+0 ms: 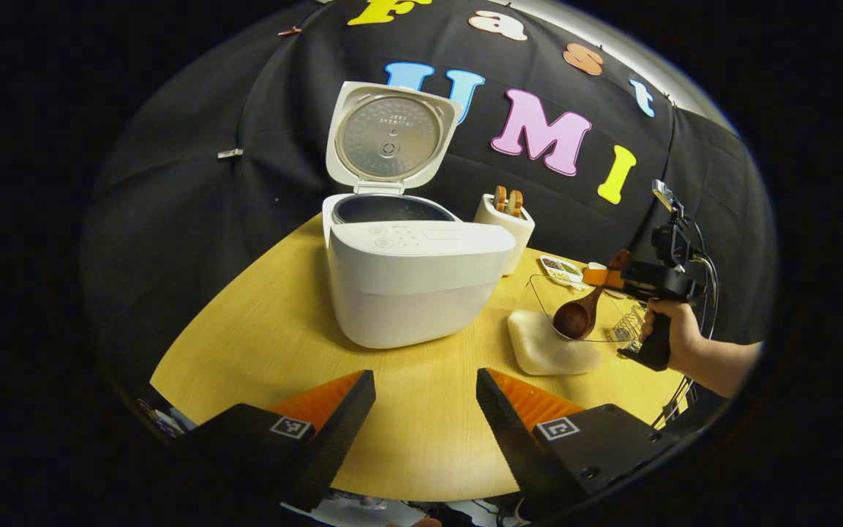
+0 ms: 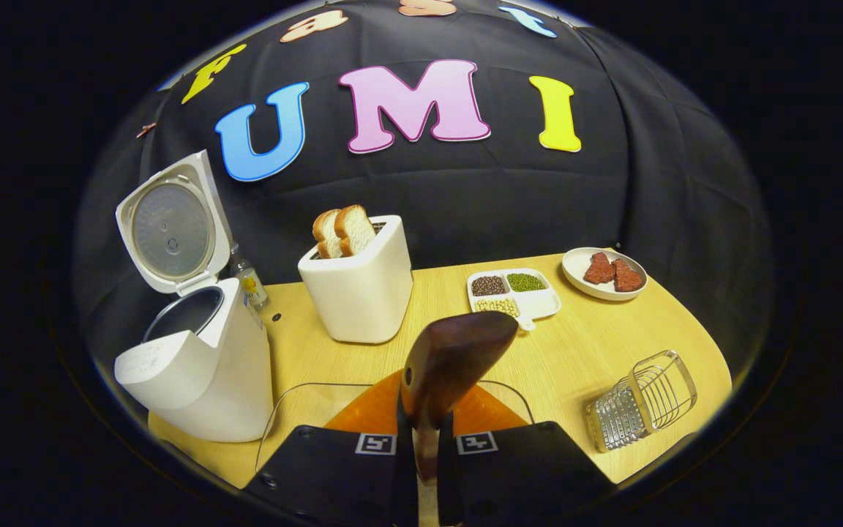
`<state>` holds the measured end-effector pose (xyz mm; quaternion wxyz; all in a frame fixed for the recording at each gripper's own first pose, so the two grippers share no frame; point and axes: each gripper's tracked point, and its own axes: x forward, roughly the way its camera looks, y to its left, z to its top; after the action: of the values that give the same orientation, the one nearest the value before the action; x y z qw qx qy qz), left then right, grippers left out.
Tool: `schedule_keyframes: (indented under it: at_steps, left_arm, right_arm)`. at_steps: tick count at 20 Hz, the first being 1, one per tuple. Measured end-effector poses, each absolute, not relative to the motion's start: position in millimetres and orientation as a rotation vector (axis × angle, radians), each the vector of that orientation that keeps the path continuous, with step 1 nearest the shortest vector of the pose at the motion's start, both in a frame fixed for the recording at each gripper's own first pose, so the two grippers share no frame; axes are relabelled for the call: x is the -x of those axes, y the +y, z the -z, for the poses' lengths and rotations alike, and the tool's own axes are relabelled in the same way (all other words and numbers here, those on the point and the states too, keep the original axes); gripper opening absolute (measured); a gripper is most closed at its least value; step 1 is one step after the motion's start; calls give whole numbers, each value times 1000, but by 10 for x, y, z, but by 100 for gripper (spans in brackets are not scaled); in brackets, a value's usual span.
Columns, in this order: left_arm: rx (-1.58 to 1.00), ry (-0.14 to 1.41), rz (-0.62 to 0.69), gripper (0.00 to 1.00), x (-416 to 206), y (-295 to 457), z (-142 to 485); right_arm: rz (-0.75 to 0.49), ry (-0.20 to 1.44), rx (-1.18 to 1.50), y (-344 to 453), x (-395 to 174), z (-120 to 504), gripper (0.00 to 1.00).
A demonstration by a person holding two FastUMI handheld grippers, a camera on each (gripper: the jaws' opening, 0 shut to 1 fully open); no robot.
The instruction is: Close the left gripper, press the button to open the rice cooker; take a wooden spoon from the chopstick holder with the right hand, scoop a spoonful of rice and pour it into the rice cooker, then put the wooden spoon back into the chopstick holder.
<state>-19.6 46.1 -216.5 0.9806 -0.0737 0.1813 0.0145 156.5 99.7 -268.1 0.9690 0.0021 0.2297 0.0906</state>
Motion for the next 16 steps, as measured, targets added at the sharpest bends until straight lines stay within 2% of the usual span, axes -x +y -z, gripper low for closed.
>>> schedule_keyframes:
  at_steps: [7, 16]
  left_arm:
    - [172, 407, -19, 96, 277, 362, 2371]
    - [178, 436, -11, 96, 431, 181, 2504]
  right_arm:
    - [-211, 559, -96, 1222, -1375, 2814, 15]
    - [-202, 725, -446, 1339, -1170, 2858, 15]
